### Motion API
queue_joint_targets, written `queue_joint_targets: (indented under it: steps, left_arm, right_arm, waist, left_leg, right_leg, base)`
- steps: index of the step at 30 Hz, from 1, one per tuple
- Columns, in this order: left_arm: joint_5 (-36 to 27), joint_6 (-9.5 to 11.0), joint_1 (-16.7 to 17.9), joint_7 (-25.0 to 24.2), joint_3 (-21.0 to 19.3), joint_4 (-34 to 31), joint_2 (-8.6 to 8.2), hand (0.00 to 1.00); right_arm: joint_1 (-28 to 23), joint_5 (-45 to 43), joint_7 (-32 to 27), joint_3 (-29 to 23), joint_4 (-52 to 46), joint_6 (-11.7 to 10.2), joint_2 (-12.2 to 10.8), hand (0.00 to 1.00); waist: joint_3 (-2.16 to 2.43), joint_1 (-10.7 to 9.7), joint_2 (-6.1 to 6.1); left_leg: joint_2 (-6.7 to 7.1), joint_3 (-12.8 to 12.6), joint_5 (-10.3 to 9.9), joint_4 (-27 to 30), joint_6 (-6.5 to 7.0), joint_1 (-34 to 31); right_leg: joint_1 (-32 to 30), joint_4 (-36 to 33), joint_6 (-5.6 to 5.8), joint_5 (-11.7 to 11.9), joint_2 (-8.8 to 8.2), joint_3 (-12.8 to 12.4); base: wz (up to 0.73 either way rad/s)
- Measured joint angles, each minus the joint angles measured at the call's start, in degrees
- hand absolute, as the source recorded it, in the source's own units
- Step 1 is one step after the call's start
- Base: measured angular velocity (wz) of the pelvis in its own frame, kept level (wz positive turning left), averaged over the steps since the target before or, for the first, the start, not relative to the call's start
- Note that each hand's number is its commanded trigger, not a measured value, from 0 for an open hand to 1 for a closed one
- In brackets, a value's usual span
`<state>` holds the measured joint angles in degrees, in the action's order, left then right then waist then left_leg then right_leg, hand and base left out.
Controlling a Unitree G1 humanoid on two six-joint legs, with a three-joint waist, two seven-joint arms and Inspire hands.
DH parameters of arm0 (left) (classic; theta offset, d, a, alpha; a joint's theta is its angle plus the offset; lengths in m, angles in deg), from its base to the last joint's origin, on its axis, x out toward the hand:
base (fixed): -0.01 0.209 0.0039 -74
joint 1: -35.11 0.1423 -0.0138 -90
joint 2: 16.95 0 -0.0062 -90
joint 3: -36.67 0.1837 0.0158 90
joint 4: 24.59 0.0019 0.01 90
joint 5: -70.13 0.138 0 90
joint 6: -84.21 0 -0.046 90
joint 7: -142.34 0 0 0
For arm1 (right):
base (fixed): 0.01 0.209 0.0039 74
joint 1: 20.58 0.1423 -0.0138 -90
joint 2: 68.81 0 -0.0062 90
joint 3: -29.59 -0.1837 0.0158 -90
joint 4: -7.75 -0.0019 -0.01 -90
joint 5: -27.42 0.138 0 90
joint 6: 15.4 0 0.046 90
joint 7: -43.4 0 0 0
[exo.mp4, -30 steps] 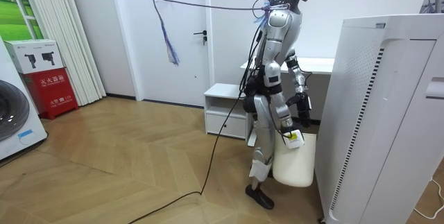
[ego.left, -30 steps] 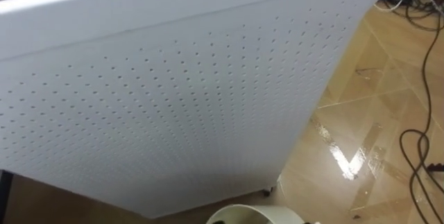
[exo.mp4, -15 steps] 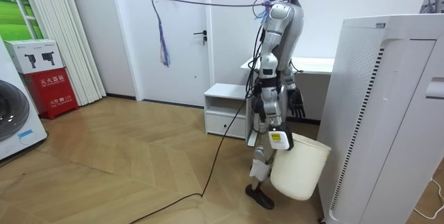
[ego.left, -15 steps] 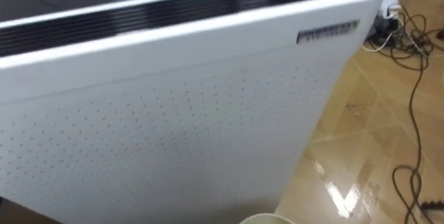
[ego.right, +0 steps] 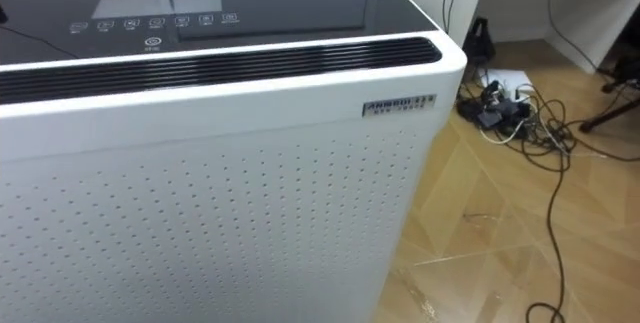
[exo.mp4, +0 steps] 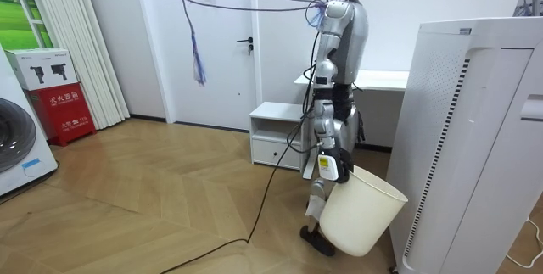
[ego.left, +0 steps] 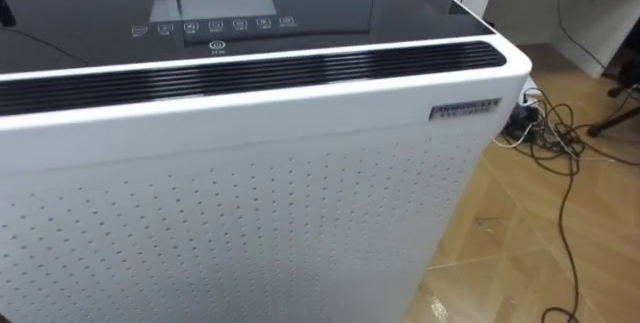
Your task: Pick garbage
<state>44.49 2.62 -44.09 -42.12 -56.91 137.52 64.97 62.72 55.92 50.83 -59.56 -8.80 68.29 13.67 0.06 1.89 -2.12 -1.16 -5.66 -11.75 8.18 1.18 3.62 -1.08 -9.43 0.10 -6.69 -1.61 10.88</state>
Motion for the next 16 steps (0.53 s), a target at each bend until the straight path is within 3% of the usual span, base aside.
queue_joint_targets:
  steps: [7,16]
  left_arm:
    - [-1.7,-3.7,0.0,1.0,-1.9,0.6,-0.29,0.00]
    - [-1.3,-6.5,-0.2,1.0,-3.1,0.5,-0.16,0.00]
  right_arm:
    - [1.4,-2.1,-0.4,-0.5,0.4,2.7,0.0,1.00]
    - [1.5,-2.0,-0.6,-1.3,0.3,5.0,-0.3,1.00]
  waist:
    - [-0.39,0.0,0.01]
    - [-0.31,-0.1,-0.28]
  left_leg:
    - [-0.44,-0.2,-0.4,-0.5,-0.40,2.0]
    - [-0.29,0.0,-0.5,-0.4,-0.37,2.1]
  right_leg:
    - [2.2,0.8,-0.23,-0.3,0.72,-0.9]
    - [2.5,0.8,-0.03,-0.6,0.57,-1.0]
  base:
    - [-0.01]
    - [0.00]
